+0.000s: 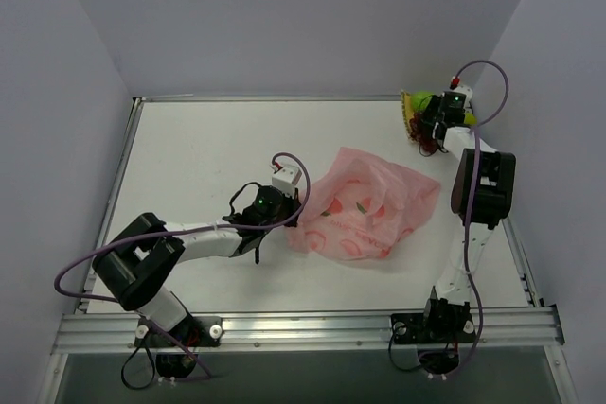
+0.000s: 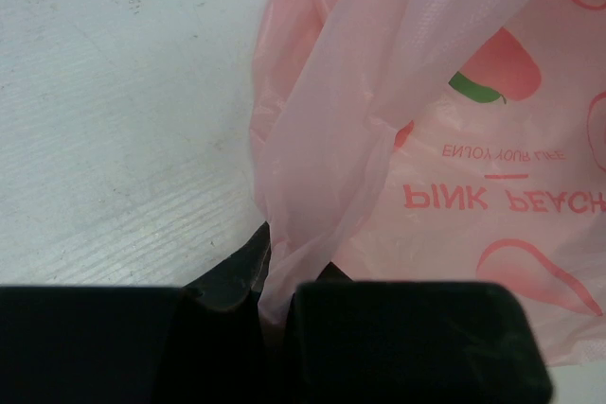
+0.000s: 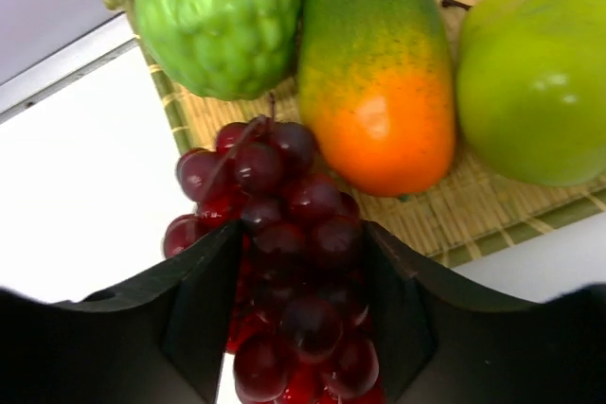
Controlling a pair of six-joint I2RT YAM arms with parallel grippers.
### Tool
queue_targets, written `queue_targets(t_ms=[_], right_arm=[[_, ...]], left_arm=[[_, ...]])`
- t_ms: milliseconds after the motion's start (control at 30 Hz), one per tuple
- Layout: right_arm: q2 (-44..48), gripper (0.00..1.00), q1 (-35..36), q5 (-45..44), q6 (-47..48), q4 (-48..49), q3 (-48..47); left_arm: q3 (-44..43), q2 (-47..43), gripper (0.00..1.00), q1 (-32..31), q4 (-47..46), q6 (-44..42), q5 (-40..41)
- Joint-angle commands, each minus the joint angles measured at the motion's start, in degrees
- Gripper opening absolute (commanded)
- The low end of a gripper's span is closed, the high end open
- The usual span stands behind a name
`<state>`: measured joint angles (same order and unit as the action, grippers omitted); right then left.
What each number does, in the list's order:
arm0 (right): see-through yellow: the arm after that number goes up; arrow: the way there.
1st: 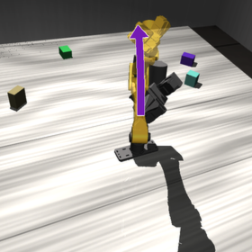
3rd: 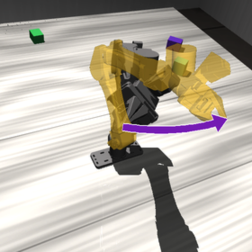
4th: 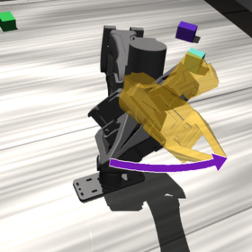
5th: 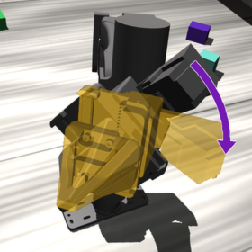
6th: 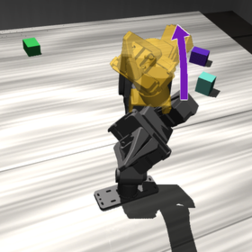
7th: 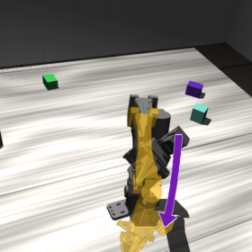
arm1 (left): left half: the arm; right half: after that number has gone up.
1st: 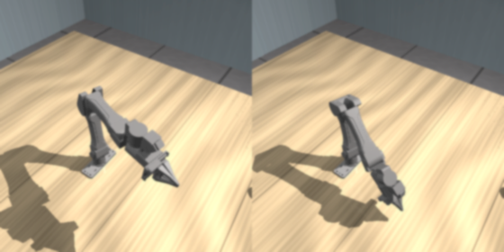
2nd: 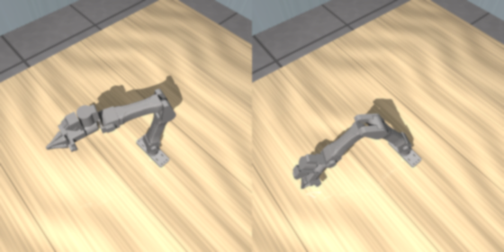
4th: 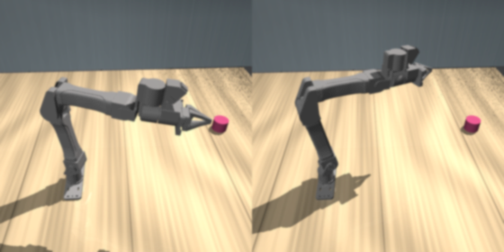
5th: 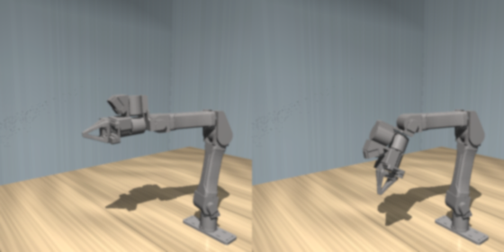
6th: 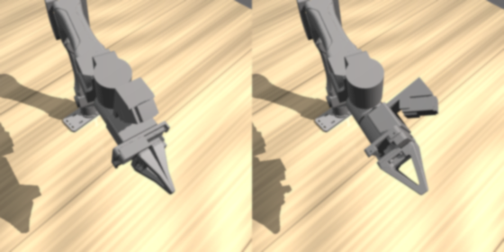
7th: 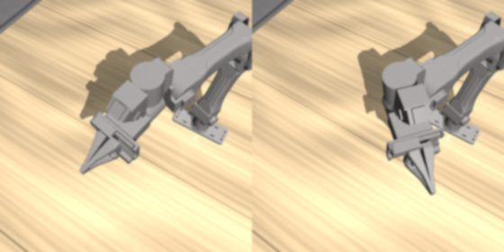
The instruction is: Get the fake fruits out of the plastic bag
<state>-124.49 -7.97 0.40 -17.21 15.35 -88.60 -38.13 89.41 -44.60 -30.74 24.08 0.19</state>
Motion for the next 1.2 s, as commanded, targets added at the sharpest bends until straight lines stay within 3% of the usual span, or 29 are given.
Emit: queue_targets(t_ms=[0,33,67,100,133,300,600,967,1167], right_arm=[[-0.1,0.47,-0.4,4.3,2.6,-0.5,-2.2],[-0.1,0.24,-0.4,5.4,2.8,0.7,-1.5],[0.3,0.11,-0.4,5.3,2.6,1.2,-1.1],[1.0,0.02,-0.4,5.2,2.3,2.0,-0.1],[3.0,0.0,-0.4,5.1,1.6,5.3,1.2],[9.2,0.0,-0.4,4.9,-0.4,12.2,7.8],[15.1,0.0,-0.5,1.3,-6.2,18.1,4.9],[4.2,0.0,-0.6,-10.3,-15.8,20.1,-4.7],[-1.0,0.0,-0.6,-10.8,-19.2,20.5,-6.2]], left_arm=[[-2.7,0.2,0.02,0.3,-1.8,0.1,-0.2],[-2.7,0.3,0.02,0.3,-1.9,0.1,-0.2],[-2.8,0.5,0.02,0.3,-1.9,0.1,-0.2],[-2.8,0.5,0.02,0.3,-1.9,0.1,-0.2],[-2.8,0.6,0.02,0.3,-1.9,0.1,-0.2],[-2.9,0.8,0.02,0.3,-2.0,0.1,-0.2],[-3.0,0.9,0.02,0.3,-1.9,0.1,-0.2],[-3.1,0.9,0.03,0.3,-1.5,-0.2,-0.2],[-3.4,1.5,0.02,0.3,-1.6,-0.1,-0.2]])
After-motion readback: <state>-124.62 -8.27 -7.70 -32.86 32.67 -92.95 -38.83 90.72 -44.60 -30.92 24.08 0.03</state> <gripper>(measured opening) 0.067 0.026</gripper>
